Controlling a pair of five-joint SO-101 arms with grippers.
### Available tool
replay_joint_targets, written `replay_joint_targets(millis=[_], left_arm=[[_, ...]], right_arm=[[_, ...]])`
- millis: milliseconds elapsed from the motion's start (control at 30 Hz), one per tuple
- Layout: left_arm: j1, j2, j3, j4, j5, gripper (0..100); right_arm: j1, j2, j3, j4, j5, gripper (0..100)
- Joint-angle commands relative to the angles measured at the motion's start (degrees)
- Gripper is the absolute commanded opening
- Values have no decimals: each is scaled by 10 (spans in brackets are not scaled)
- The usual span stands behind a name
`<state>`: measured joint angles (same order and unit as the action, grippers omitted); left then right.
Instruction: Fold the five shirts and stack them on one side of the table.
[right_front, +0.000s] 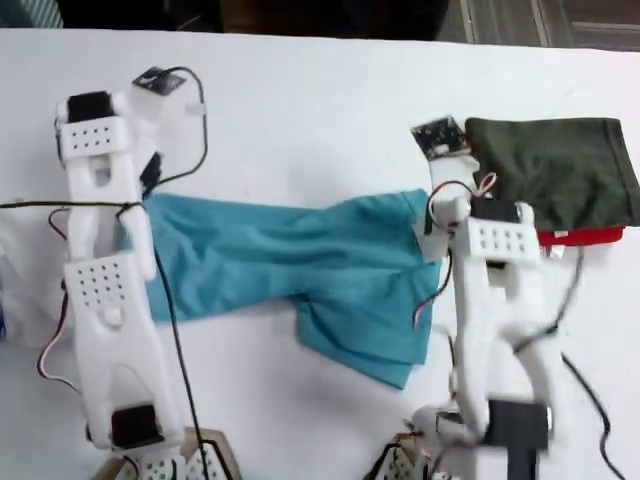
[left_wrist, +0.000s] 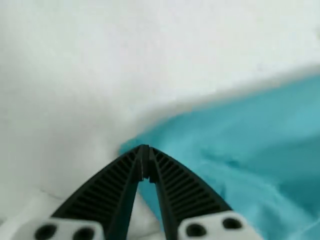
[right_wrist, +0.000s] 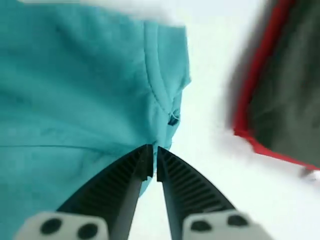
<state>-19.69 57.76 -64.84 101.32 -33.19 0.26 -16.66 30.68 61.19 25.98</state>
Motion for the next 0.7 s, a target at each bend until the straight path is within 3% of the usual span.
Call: replay_joint_targets(millis=[0, 200, 333, 500, 667], left_arm=[[-13, -85, 68, 13, 0, 26], [10, -218, 316, 9, -2, 26], [27, -253, 420, -76, 3, 26], [39, -204, 451, -188, 3, 26], [34, -112, 360, -194, 15, 26]], right_arm=[[-21, -150, -1, 51, 3, 21], [-95, -224, 86, 119, 11, 21], [-145, -227, 207, 91, 71, 21], [-174, -224, 308, 41, 102, 21], [-175, -224, 369, 22, 133, 21]])
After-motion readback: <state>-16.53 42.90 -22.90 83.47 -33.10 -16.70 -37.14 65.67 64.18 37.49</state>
